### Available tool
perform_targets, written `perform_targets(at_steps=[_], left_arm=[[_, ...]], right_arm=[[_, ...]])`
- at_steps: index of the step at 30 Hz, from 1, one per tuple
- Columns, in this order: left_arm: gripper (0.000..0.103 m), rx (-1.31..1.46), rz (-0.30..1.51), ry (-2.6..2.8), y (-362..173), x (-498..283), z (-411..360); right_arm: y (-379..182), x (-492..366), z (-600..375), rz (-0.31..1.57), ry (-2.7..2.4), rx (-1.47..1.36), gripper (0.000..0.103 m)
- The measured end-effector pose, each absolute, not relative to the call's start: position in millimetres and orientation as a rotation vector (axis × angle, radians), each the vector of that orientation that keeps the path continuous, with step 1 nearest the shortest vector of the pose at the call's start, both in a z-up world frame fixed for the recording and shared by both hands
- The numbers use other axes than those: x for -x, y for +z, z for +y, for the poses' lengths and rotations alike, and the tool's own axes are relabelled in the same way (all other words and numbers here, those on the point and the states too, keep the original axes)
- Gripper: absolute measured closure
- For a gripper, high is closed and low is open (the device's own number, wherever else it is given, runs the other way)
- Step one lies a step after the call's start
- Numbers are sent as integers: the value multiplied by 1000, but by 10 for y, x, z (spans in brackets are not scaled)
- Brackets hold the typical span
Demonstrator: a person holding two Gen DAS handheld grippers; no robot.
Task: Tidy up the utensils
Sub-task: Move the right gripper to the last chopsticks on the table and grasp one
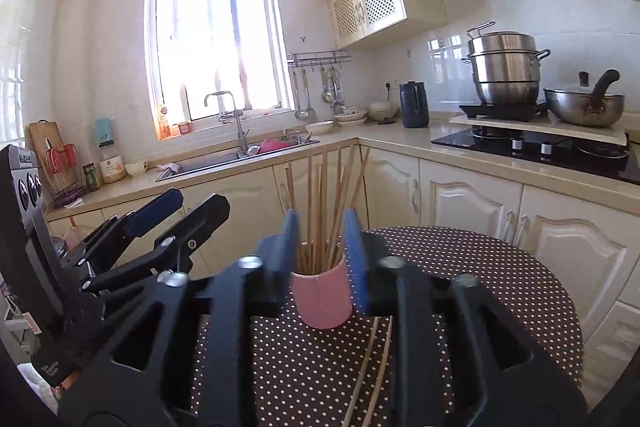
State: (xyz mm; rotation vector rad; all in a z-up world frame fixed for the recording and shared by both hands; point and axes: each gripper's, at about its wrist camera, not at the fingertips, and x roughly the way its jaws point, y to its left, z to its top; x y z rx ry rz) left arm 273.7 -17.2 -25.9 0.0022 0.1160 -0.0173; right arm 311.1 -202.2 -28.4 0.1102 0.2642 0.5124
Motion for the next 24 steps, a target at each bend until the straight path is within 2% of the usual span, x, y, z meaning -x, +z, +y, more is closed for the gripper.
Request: perform_targets(at_steps=[13, 24], left_arm=[[29, -2, 319, -60, -511, -2943, -410], [29, 2, 655, -51, -1100, -3545, -595]], right_arm=[[-541, -3126, -2485, 338, 433, -145, 53], [-1013, -3499, -2718, 529, 390, -157, 50]])
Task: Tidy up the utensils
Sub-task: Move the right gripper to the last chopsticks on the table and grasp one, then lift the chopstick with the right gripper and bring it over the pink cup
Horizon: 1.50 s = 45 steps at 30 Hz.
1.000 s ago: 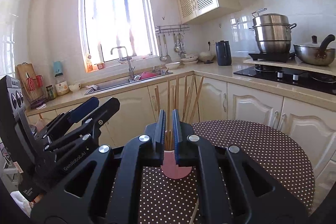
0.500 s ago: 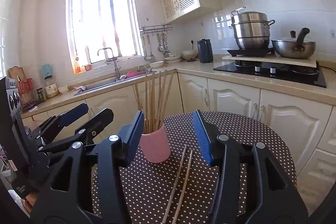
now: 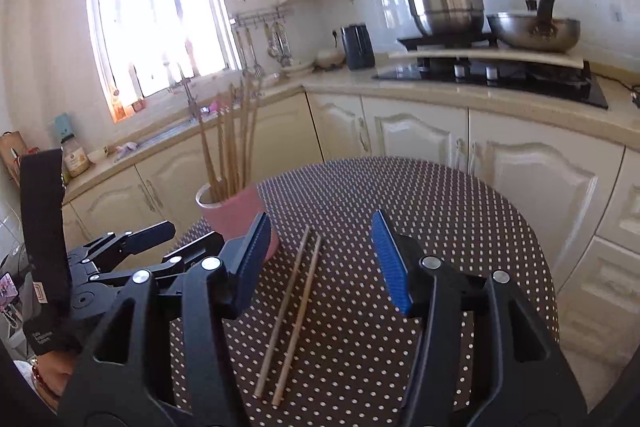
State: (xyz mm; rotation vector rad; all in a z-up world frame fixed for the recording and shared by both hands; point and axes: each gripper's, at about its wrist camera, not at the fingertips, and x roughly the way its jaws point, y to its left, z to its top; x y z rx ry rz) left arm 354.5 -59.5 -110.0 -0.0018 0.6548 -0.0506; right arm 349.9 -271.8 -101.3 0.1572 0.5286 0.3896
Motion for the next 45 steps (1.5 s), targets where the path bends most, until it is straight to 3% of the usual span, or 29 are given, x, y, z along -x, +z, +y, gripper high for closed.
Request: perform_targets(at_steps=[6, 9, 20, 24, 27, 44, 45], left_arm=[[30, -52, 780, -42, -1415, -3800, -765], [47, -73, 868, -40, -1622, -3974, -829], [72, -35, 1021, -38, -2040, -4460, -884], [91, -35, 1016, -30, -2057, -4537, -859], [97, -27, 1012, -40, -2091, -4538, -822], [98, 30, 964, -85, -1870, -3981, -385], [98, 32, 962, -87, -1862, -3954, -353]], right_arm=[[-1336, -3735, -2730, 644, 380, -149, 50], [-1447, -3832, -2735, 684, 387, -148, 50], [-1745, -4102, -2682, 798, 400, -115, 50], [-1780, -4148, -2646, 821, 411, -106, 50], [-1792, -4184, -2598, 840, 418, -91, 50], [-1955, -4298, -1862, 1044, 450, 47, 51], [-1966, -4305, -1818, 1056, 449, 61, 55]])
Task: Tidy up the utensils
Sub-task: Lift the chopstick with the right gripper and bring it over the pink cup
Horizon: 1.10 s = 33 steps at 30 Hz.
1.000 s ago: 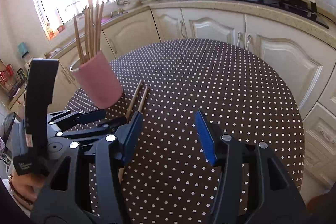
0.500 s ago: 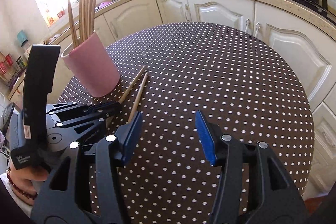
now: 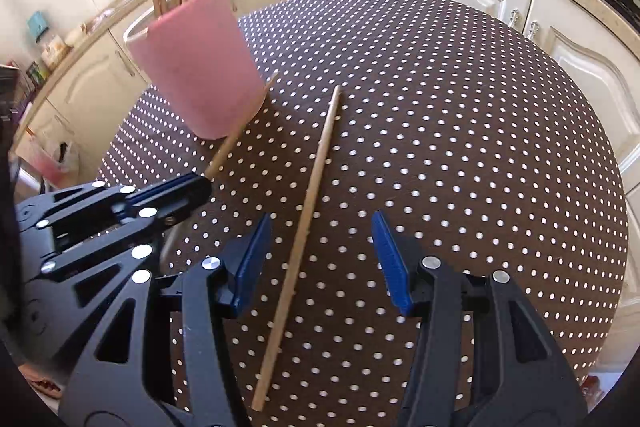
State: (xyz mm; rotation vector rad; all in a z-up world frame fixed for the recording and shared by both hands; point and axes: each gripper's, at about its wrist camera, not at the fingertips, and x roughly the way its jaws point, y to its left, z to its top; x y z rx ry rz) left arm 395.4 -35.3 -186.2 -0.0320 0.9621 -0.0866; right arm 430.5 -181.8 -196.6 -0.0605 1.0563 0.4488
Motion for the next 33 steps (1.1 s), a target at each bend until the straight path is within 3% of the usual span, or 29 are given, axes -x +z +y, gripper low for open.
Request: perform_targets(at_steps=[3, 7, 9, 11, 19, 33], left_arm=[[98, 42, 957, -88, -1836, -3885, -257], [98, 49, 951, -100, -1812, -3849, -174], [98, 42, 945, -105, -1800, -3854, -181], [98, 46, 942, -110, -1788, -3857, -170], [98, 56, 883, -169, -1603, -3740, -202], [98, 113, 588, -287, -815, -3367, -177]], right_arm=[[-2012, -4334, -1706, 1096, 433, 99, 69], [-2015, -4327, -1566, 1101, 400, 156, 72], [-2022, -4338, -1470, 1090, 386, 193, 92], [-2024, -4342, -1439, 1097, 392, 182, 96], [-1816, -4226, -1763, 1014, 464, -9, 97], [-724, -3785, -2051, 609, 641, -245, 97]])
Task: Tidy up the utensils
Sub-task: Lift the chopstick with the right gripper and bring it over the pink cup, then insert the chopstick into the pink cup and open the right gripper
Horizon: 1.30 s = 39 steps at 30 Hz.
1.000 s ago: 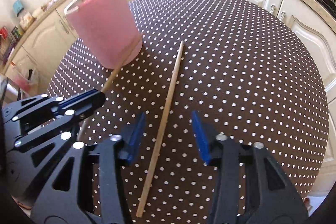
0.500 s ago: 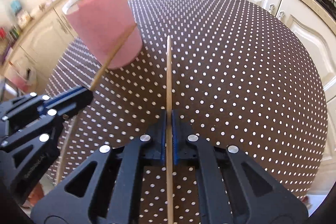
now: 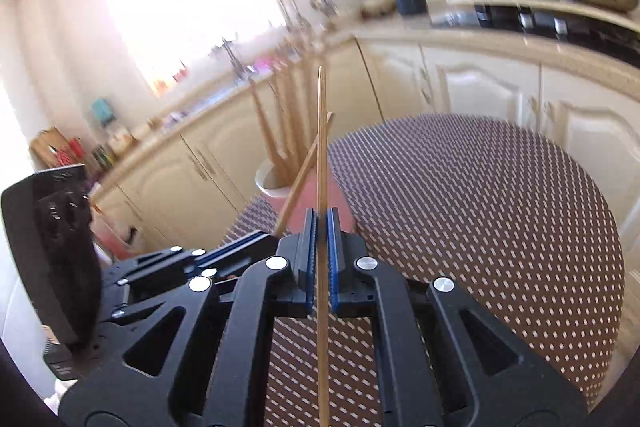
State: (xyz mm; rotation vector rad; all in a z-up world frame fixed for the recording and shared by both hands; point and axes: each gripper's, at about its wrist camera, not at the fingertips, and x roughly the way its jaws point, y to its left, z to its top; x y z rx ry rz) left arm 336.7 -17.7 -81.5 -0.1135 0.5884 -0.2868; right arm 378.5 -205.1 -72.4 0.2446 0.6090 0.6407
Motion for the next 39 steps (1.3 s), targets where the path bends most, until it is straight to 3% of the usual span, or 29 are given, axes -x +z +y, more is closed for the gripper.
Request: perform_targets(at_steps=[11, 22, 39], left_arm=[[98, 221, 278, -249, -223, -3447, 190], [98, 268, 65, -189, -173, -3891, 419], [98, 303, 67, -134, -600, -4506, 619]], right_arm=[[-382, -3844, -1684, 366, 655, -224, 97], [-437, -4229, -1299, 172, 667, -212, 97], [-812, -4731, -1174, 164, 645, -265, 97]])
